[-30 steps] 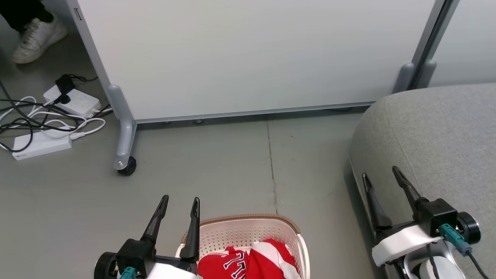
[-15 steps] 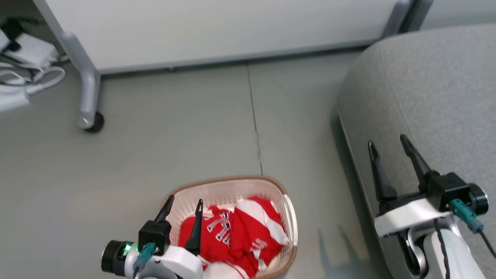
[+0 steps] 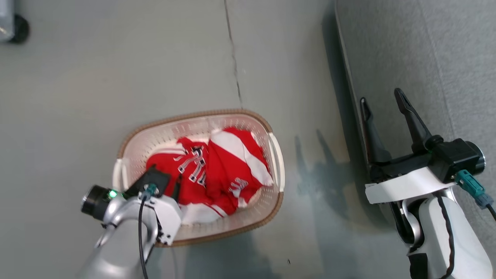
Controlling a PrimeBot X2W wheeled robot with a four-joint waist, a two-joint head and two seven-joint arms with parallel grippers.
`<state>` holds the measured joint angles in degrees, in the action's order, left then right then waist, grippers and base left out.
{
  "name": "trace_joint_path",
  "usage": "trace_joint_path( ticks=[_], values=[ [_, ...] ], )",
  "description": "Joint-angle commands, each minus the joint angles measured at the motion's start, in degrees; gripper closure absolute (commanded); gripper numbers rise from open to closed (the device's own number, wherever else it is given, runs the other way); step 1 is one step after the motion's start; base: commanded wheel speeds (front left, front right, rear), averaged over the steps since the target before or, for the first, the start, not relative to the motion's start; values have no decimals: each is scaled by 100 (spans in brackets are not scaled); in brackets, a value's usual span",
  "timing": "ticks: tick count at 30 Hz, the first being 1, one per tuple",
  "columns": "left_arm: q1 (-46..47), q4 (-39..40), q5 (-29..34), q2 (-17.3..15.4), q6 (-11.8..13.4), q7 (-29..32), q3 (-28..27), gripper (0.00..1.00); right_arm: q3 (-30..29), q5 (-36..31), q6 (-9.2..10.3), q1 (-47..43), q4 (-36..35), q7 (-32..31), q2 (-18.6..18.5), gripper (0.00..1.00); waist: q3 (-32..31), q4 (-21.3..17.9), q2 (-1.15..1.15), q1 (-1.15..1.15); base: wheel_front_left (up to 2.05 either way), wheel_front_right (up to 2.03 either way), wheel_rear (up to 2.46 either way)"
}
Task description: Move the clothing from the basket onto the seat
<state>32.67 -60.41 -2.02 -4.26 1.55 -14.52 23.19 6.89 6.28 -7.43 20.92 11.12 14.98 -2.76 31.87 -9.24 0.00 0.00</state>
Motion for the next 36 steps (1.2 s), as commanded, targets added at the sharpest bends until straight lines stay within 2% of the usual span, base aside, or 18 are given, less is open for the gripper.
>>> trace_joint_path(
  ticks=[1, 6, 10, 12, 17, 21, 29, 36],
  values=[
    [207, -101, 26, -27, -15, 36, 10, 0, 33, 25, -11, 99, -45, 32, -23, 0, 591, -254, 0, 0, 0, 0, 0],
    [944, -856, 209, -59, -85, 252, 220, 0, 248, 222, -11, 227, -174, 32, -22, 0, 1102, -434, 0, 0, 0, 0, 0],
    [1398, -1109, 422, -141, -77, 518, 461, 0, 420, 359, -11, 318, -268, 32, -23, 0, 1405, -550, 0, 0, 0, 0, 0],
    [1557, -1179, 542, -159, -99, 688, 592, 0, 455, 650, -11, 343, -369, 33, -28, 0, 1537, -587, 0, 0, 0, 0, 0],
    [1946, -1280, 727, -333, -6, 1170, 807, 0, 567, 862, -12, 445, -629, 33, -23, 0, 1840, -691, 0, 0, 0, 0, 0],
    [2200, -1316, 876, -460, 130, 1661, 953, 0, 641, 1299, -12, 510, -807, 32, -23, 0, 2063, -748, 0, 0, 0, 0, 0],
    [2425, -1337, 929, -616, -307, 2300, 1149, 0, 808, 1389, -12, 534, -1101, 33, -24, 0, 2328, -878, 0, 0, 0, 0, 0],
    [2589, -1341, 1003, -728, -338, 2613, 1334, 0, 963, 1353, -11, 451, -1201, 33, -24, 0, 2499, -1016, 0, 0, 0, 0, 0]
  ],
)
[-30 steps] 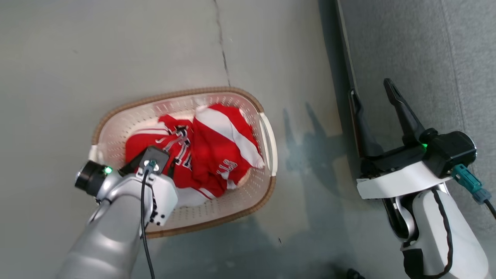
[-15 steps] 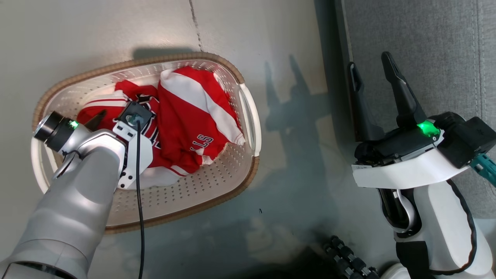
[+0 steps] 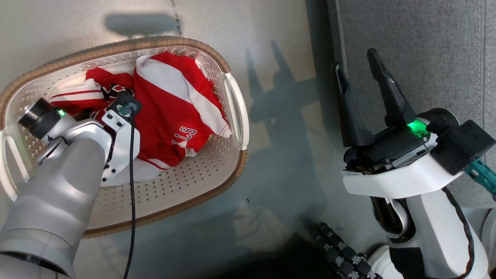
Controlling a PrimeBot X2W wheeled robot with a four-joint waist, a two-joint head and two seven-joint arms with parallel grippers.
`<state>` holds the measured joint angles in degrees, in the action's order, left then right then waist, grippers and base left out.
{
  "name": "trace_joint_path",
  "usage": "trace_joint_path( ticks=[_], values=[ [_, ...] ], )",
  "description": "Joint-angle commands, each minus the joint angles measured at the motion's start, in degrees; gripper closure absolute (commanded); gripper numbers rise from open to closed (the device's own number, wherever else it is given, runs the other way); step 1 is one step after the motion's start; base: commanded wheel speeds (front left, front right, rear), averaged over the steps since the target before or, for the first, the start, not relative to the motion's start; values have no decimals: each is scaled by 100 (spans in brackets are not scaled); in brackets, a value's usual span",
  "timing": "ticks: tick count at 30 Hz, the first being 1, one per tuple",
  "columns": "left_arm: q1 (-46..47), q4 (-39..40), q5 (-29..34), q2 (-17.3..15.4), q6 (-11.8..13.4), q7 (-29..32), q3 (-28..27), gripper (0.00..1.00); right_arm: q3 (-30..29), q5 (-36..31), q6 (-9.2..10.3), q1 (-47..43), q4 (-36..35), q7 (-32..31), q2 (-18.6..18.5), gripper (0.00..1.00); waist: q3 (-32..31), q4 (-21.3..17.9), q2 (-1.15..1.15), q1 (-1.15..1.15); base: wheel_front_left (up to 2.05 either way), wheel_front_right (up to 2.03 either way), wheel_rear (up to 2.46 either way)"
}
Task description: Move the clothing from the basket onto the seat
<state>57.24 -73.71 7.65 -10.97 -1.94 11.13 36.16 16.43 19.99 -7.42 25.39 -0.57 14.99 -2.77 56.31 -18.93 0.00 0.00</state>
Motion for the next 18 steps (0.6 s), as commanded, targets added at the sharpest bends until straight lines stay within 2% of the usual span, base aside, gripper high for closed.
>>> trace_joint_path(
  ticks=[1, 4, 11, 12, 13, 15, 18],
  values=[
    [144, -11, 68, -67, 10, 69, 78, 0, 20, -13, -13, 4, -44, 32, -23, 0, 82, -68, 0, 0, 0, 0, 0],
    [199, -16, 148, -98, -40, 211, 236, 0, 60, -40, -13, -1, 4, 32, -23, 0, 159, -102, 0, 0, 0, 0, 0],
    [113, -34, -89, -103, -87, 443, 116, 0, 33, -168, -13, -4, 40, 32, -23, 0, 208, -90, 0, 0, 0, 0, 0],
    [110, -39, -111, -106, -105, 454, 119, 56, 23, -170, -13, 6, 49, 32, -23, 0, 211, -90, 0, 0, 0, 0, 0],
    [96, -39, -110, -101, -178, 438, 160, 100, 10, -164, -13, 20, 70, 32, -23, 0, 209, -93, 0, 0, 0, 0, 0],
    [98, -35, -6, -107, -255, 412, 295, 100, -64, -65, -12, 49, 121, 32, -26, 0, 191, -100, 0, 0, 0, 0, 0],
    [82, -21, -81, -94, -237, 312, 293, 100, -156, -24, -13, 127, 229, 32, -22, 0, 118, -90, 0, 0, 0, 0, 0]
  ],
)
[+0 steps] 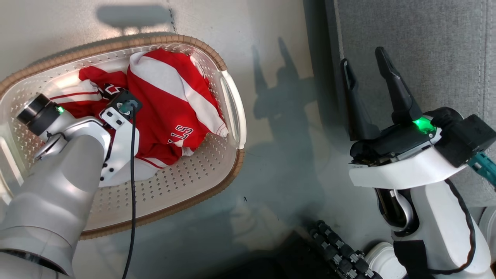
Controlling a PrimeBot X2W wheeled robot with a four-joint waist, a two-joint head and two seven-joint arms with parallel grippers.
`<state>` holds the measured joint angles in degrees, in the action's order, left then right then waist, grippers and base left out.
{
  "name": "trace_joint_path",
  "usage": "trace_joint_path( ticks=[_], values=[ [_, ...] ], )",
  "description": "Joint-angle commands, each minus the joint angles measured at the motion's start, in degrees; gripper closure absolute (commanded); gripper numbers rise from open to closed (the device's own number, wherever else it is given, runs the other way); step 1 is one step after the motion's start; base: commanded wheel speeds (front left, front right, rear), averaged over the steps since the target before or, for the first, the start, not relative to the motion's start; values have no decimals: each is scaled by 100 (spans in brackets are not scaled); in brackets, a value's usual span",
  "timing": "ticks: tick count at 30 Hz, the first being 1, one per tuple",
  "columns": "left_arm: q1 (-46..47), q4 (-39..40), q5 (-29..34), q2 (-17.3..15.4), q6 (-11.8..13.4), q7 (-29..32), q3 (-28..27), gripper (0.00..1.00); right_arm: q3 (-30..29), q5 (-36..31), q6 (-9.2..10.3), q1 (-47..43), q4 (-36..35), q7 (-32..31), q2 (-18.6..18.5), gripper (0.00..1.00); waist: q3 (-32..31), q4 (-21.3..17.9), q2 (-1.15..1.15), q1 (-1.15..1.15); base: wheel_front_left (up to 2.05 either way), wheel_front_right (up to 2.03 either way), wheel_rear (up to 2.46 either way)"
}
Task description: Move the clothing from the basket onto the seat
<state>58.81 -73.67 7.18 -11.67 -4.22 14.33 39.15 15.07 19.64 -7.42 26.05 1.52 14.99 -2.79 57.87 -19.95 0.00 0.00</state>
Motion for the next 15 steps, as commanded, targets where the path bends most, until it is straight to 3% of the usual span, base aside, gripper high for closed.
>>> trace_joint_path(
  ticks=[1, 15],
  values=[
    [-104, -23, -51, 7, -16, -21, -4, 100, -52, 16, -13, 64, 49, 31, -22, 0, -93, 29, 0, 0, 0, 0, 0],
    [-689, -13, -653, 409, 277, -877, -310, 100, -291, -285, -13, 115, 444, 32, -25, 0, -1400, 488, 0, 0, 0, 0, 0]
  ],
)
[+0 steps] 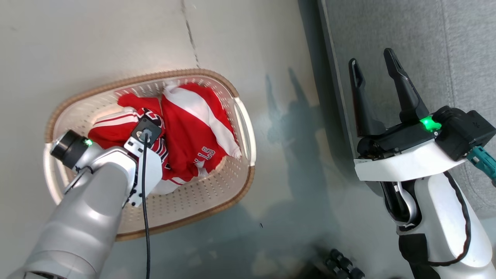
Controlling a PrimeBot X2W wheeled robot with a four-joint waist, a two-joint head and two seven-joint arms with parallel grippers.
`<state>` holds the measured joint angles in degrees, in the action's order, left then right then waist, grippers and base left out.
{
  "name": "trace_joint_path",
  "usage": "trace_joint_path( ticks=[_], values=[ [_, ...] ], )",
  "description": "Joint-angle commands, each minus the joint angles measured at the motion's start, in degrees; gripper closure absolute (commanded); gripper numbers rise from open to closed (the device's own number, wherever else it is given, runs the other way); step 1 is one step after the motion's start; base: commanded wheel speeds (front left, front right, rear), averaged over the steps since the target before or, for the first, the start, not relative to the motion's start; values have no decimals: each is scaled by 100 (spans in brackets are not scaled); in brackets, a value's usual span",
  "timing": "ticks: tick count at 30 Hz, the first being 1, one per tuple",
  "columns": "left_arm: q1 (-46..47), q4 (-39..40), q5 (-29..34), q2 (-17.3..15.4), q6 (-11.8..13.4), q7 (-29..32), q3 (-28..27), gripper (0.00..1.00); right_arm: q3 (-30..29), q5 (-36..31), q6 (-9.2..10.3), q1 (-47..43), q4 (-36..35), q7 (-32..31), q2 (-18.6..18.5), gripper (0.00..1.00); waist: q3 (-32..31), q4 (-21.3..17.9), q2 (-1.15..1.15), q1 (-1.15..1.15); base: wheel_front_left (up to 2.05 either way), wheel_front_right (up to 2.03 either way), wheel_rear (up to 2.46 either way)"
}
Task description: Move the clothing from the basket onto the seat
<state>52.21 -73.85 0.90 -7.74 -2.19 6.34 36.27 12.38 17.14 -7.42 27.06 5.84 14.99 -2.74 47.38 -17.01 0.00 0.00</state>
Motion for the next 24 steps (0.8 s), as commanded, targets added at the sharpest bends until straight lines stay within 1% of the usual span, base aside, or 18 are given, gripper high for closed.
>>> trace_joint_path(
  ticks=[1, 8, 13, 16, 18, 19, 24],
  values=[
    [-75, 9, -97, 38, 119, -224, -79, 100, -31, -77, -13, -1, 41, 31, -30, 0, -474, 241, 0, 0, 0, 0, 0],
    [-623, 7, -501, 291, 53, -1020, -271, 100, -235, -292, -12, -205, 337, 32, -37, 0, -1602, 679, 0, 0, 0, 0, 0],
    [-866, 12, -730, 427, -84, -1494, -305, 100, -391, -435, -12, -488, 516, 32, -37, 0, -2369, 934, 0, 0, 0, 0, 0],
    [-892, 100, -970, 462, -130, -1818, -422, 100, -466, -569, -13, -655, 542, 31, -35, 0, -2666, 1050, 0, 0, 0, 0, 0],
    [-930, 191, -1128, 468, -174, -1962, -476, 100, -543, -615, -12, -759, 571, 31, -35, 0, -2866, 1137, 0, 0, 0, 0, 0],
    [-930, 191, -1128, 468, -174, -1962, -476, 100, -543, -615, -12, -759, 571, 31, -35, 0, -2866, 1137, 0, 0, 0, 0, 0],
    [-1100, 1010, -1645, 483, -335, -2138, -359, 100, -556, -690, -12, -988, 623, 32, -36, 0, -3323, 1278, 0, 0, 0, 0, 0]
  ],
)
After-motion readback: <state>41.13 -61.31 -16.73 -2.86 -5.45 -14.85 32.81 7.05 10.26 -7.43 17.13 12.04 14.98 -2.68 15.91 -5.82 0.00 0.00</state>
